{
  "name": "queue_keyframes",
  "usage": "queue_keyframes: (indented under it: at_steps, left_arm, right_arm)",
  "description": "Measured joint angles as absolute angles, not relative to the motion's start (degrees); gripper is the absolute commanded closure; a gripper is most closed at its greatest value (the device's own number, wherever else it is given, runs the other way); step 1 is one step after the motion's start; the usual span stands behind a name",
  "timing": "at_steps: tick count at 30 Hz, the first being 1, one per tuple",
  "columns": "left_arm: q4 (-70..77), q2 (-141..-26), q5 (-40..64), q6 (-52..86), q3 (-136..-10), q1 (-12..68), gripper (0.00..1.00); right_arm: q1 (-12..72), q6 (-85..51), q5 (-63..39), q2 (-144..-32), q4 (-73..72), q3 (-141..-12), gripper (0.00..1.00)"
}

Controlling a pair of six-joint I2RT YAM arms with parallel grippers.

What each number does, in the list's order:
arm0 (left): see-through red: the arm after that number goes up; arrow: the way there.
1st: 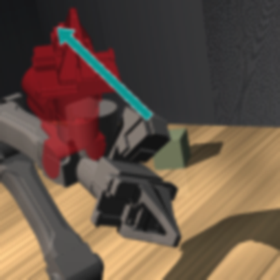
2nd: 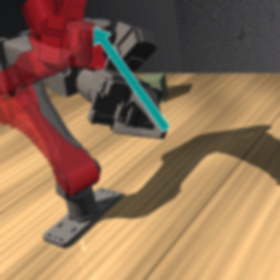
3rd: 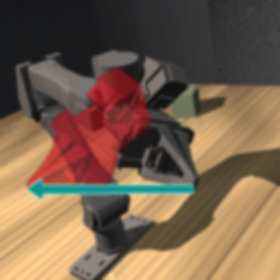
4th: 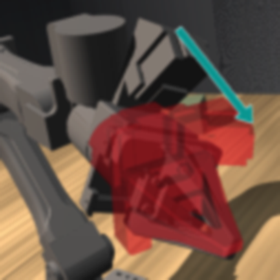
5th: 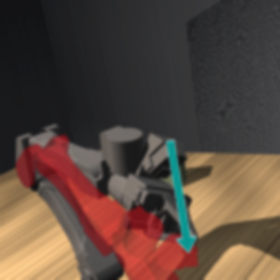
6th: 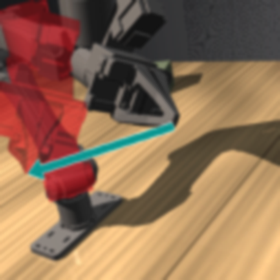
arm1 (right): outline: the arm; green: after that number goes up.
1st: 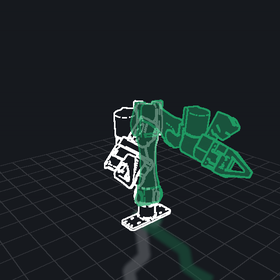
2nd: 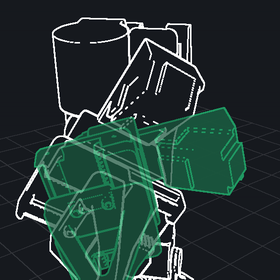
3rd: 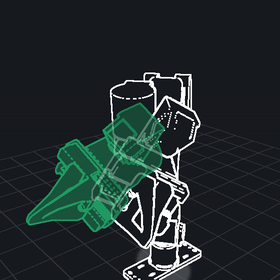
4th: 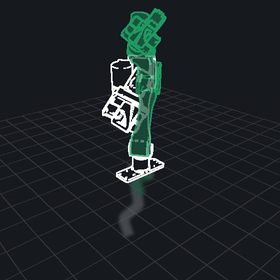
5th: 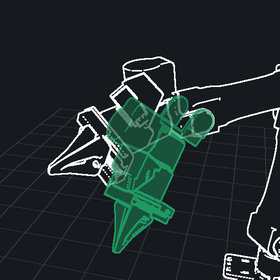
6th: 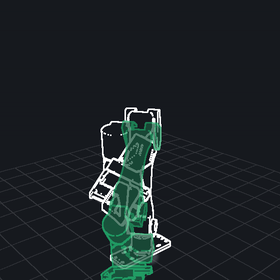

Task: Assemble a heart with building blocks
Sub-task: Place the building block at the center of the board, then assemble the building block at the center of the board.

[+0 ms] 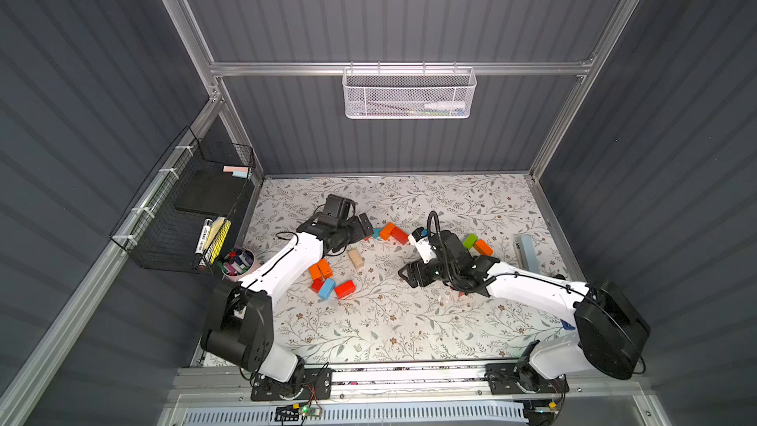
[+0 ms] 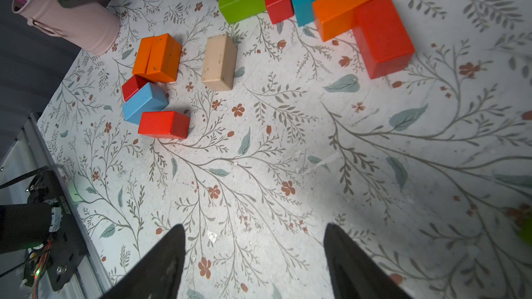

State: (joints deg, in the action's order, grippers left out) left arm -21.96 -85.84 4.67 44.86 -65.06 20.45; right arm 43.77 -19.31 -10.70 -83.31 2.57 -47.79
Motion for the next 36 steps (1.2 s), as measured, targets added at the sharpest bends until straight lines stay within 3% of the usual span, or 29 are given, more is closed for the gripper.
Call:
queue_keyframes:
  at_steps: [8,14,24,36]
  left_arm:
    - [-30.3,-76.16,2.15,32.34,-68.69,16.08,0.01]
    - [-36.23,-70.15,-6.74,26.72,-68.6,10.98,0.01]
    - [-35.64,-68.2,-15.73,22.79,-60.03,10.66,0.01]
    - [-33.36,-62.92,-21.21,20.36,-57.21,10.66,0.01]
  right_arm:
    - [46.74,-19.05,-6.76,-90.87,1.39,-56.88,0.25]
    - [49.6,-18.57,-3.66,-99.94,1.39,-65.28,0.35]
    - [54.11,-18.92,3.42,-115.2,5.61,-80.66,0.39]
    - [56.21,-18.81,7.64,-124.18,11.33,-90.39,0.45]
